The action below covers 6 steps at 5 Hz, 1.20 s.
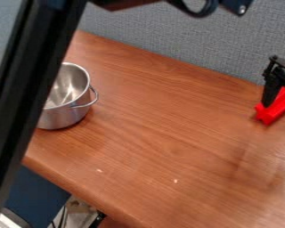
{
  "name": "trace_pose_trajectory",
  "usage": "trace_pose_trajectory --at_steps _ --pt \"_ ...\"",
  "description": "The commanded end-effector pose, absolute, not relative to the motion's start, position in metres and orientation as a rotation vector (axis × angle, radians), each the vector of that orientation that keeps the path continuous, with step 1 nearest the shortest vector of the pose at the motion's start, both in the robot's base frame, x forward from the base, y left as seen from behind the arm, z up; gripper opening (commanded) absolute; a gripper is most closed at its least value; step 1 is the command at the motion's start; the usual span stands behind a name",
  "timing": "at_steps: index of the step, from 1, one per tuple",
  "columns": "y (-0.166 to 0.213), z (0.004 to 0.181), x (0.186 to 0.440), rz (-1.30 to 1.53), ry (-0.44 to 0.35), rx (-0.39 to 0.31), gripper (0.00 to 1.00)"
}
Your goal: Put the red object in the metal pot
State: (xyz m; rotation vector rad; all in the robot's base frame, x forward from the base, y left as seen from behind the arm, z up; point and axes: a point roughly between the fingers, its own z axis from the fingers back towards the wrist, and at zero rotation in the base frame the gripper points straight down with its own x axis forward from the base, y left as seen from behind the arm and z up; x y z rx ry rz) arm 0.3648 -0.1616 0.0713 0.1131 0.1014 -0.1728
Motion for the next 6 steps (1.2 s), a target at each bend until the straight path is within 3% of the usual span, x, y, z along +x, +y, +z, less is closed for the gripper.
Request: trace_pose_trajectory --at_steps 1,3,5,6 --pt "-0.162 0.092 0.377 -0.203 0.066 0.127 1.00" --pt "-0.168 0.083 0.401 -0.264 0.132 0.182 1.00" --pt "-0.169 0.048 0.405 -0.118 0.199 0.164 1.00" --pt "-0.157 0.041 0.417 -0.220 0.189 0.147 1.00"
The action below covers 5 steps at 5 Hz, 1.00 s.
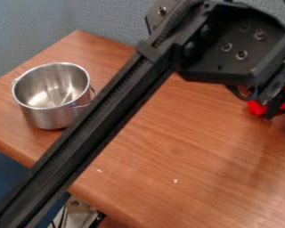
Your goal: Put the red object in the metal pot
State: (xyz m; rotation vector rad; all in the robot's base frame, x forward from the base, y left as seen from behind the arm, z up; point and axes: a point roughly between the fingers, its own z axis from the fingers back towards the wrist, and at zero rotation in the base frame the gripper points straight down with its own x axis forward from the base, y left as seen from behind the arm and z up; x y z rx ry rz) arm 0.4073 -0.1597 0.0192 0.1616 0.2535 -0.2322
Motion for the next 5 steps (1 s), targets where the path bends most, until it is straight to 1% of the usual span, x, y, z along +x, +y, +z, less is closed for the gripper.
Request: trace_pose_trajectory --at_steps 1,2,3,4,5 --pt "-0.146 0.035 0.426 -0.324 0.180 0.133 0.00" --pt "-0.145 0.029 0.421 -0.345 0.158 0.174 1.00" --pt "-0.149 0.026 0.412 -0.380 0.124 0.206 1.00" --pt "-0.154 0.023 0.401 -0.409 0.071 0.238 1.00" --pt "-0.158 0.037 0.404 -0.378 0.019 0.257 1.00"
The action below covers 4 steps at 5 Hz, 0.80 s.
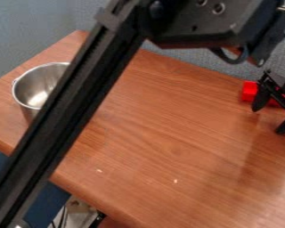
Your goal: Put the red object in the metal pot
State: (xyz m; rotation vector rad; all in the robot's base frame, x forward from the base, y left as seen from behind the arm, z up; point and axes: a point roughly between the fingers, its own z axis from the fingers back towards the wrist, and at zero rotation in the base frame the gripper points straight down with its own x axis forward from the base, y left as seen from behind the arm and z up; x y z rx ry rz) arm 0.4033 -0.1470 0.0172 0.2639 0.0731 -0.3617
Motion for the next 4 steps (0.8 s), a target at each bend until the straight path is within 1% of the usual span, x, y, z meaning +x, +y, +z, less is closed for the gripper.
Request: trace_pose_trajectory --at_steps 1,2,3,4 --pt "-0.162 0.045 0.408 -0.349 -0.020 0.278 1.00" --pt "-0.168 0.044 0.414 -0.384 -0.046 0.302 1.00" --pt "-0.157 0.041 0.416 -0.463 -0.030 0.310 0.00" --pt "-0.158 0.041 0.415 -0.499 -0.032 0.274 0.00"
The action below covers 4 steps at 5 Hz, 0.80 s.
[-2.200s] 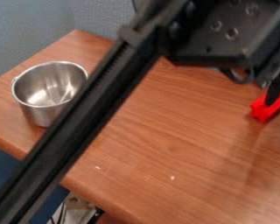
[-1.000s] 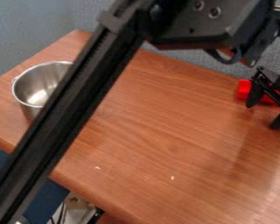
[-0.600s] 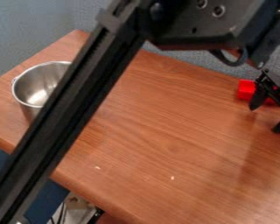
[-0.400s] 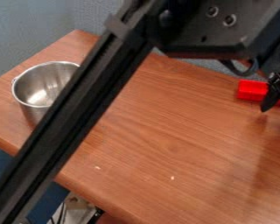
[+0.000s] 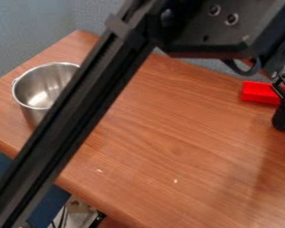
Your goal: Put the red object in the metal pot
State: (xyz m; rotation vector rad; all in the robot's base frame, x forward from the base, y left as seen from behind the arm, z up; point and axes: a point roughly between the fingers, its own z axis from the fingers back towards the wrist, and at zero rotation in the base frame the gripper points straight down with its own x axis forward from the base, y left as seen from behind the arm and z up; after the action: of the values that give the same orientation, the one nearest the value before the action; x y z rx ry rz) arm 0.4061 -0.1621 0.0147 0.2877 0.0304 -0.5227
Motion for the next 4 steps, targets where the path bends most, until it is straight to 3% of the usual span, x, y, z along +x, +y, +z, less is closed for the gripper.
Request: trace_pose_trajectory --at_steps 1,2,4 --pt "-0.155 0.044 0.413 -0.529 -0.036 0.236 0.00" --pt "-0.151 0.051 0.414 -0.553 -0.048 0.197 0.00" --pt "-0.162 0.066 0.410 -0.691 -0.116 0.244 0.00"
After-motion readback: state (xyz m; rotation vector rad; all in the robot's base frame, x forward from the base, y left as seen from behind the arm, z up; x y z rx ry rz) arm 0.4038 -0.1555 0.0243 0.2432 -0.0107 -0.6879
